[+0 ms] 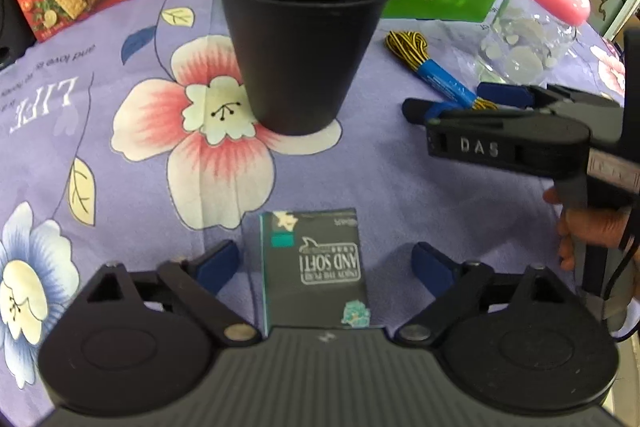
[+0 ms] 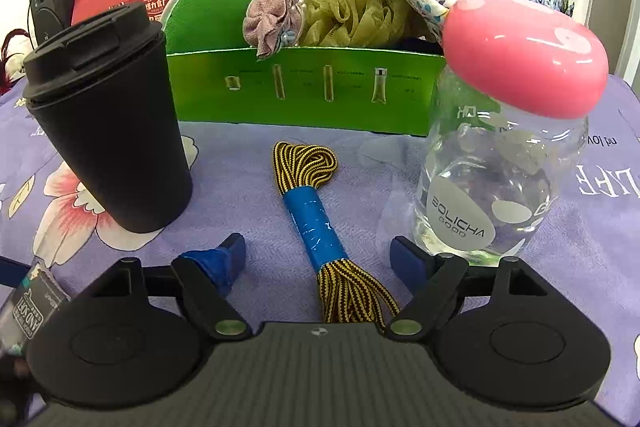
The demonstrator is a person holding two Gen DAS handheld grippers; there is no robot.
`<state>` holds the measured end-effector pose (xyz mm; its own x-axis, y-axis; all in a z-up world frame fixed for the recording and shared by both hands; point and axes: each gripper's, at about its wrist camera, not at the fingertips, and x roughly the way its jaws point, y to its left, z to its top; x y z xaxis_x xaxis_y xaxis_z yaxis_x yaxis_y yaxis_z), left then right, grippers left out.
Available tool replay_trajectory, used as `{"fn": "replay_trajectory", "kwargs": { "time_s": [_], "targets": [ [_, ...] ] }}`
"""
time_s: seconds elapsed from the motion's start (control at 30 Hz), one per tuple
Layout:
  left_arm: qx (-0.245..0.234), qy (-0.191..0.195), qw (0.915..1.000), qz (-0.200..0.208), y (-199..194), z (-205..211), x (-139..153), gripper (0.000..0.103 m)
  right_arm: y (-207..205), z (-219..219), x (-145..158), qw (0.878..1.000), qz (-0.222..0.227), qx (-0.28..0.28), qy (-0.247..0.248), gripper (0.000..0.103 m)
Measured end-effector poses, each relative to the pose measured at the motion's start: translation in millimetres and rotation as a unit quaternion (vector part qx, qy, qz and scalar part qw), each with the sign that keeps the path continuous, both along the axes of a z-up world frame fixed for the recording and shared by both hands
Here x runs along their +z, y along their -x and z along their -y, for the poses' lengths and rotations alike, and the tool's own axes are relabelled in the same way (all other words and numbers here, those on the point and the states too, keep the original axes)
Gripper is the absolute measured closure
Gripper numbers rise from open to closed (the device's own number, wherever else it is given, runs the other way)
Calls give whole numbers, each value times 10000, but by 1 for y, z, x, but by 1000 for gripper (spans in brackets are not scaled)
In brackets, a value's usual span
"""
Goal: Organize soft objects
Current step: 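Grasp the dark card box with the left tool while the right tool grasps the yellow-blue rope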
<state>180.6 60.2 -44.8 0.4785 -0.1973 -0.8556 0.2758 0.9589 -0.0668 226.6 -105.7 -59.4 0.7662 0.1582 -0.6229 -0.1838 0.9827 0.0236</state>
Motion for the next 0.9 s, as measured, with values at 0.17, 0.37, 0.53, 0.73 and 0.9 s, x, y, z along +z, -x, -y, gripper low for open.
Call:
{"fn": "replay_trajectory", "kwargs": {
  "time_s": [0.17, 0.37, 0.53, 0.73, 0.9],
  "targets": [
    [-143, -174, 9994, 260, 10, 4, -3, 10, 3, 0, -1, 10000, 84, 0, 26, 35],
    [-263, 46, 9989, 382, 15, -6, -4, 10, 7, 1, -1, 10000, 85, 45, 27, 35],
    [-142, -100, 9993, 328, 13, 1, -3, 14, 9, 4, -3, 9998, 139, 107, -60, 37],
    [192, -28, 9994, 288, 13, -4, 7, 58, 13, 14, 1, 9990, 252, 145, -341, 92],
    [641, 444, 9968, 155, 17, -22, 20, 59, 38, 23, 9, 9977, 227, 259, -576, 103]
  ]
}}
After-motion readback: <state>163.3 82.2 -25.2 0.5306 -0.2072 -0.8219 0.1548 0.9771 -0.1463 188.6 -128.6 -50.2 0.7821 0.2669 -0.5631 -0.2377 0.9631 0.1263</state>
